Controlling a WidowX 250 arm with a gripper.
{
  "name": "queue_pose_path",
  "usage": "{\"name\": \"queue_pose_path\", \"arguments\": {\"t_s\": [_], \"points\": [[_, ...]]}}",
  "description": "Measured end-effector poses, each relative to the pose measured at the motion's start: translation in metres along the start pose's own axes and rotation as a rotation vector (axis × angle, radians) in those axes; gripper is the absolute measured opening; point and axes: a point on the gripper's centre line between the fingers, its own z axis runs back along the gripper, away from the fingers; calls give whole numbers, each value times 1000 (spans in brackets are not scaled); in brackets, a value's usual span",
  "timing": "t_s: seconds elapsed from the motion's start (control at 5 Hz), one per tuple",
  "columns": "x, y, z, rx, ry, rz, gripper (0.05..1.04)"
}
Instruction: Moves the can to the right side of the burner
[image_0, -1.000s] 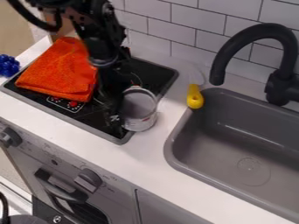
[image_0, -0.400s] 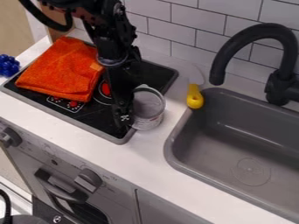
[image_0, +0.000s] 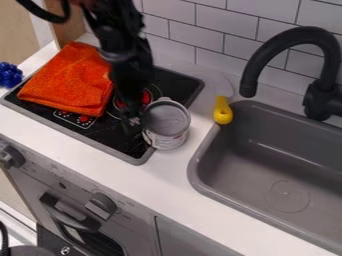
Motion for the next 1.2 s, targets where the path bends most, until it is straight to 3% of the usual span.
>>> {"name": "queue_pose_path", "arguments": {"t_s": [0.2,0.4,0.6,0.8,1.0,1.2], "points": [[-15,11,1,57,62,102,999],[-27,21,1,75,59,213,999],[-38,50,5,67,30,482,999],[-50,71,11,98,-45,746,999],[-64,94,26,114,-29,1004,999],[-76,104,27,193,11,1234,999]]}}
